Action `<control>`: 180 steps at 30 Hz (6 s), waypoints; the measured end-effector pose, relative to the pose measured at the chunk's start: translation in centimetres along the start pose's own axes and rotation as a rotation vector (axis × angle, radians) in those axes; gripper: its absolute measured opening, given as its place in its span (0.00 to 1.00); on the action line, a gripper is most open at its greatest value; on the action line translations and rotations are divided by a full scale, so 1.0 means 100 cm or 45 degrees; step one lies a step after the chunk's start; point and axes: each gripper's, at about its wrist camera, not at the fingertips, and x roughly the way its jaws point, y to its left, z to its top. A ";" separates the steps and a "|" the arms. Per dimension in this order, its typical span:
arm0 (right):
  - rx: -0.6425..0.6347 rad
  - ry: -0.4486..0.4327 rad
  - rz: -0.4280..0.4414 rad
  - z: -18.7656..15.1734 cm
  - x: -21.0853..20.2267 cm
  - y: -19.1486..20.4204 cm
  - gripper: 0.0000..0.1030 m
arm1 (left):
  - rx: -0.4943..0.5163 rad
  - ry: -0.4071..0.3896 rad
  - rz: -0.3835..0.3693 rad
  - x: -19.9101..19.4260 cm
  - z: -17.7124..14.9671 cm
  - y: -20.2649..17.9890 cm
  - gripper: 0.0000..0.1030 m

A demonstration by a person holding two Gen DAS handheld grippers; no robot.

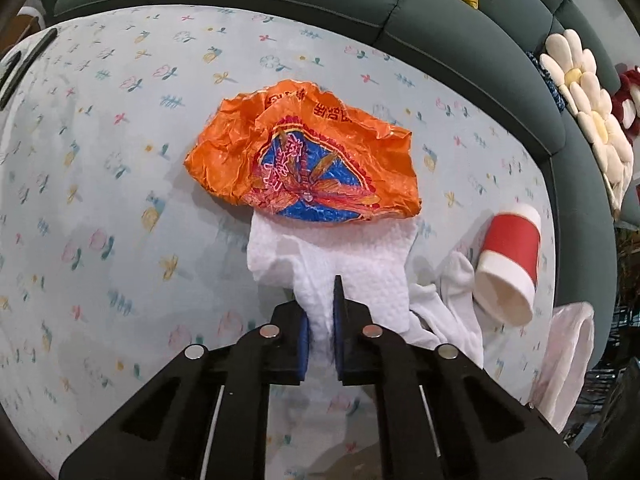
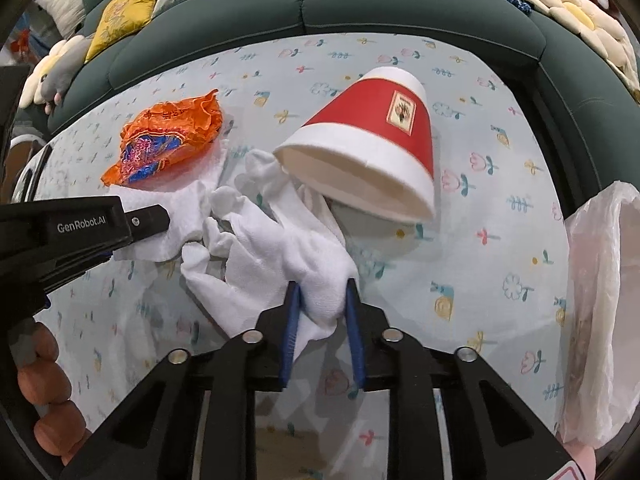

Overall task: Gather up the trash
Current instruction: 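Carry the towel and glove in both tools over the bin, then open both tools to drop the towel and glove into the bin, then move both open tools back over the orange bag and red-white cup, then grasp the orange plastic bag with the left tool while the right tool grasps the red-white paper cup, then carry the orange bag and paper cup in both tools over the bin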

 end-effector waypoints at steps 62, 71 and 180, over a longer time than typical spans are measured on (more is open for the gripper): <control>0.592 -0.590 -0.049 -0.109 -0.245 -0.299 0.14 | 0.841 -0.290 -0.278 -0.161 -0.187 -0.338 0.07; 0.623 -0.547 -0.045 -0.109 -0.226 -0.317 0.15 | 0.842 -0.243 -0.292 -0.140 -0.187 -0.351 0.10; 0.052 -0.151 -0.067 0.054 -0.019 -0.038 0.03 | 0.171 -0.145 -0.017 -0.035 0.025 -0.024 0.11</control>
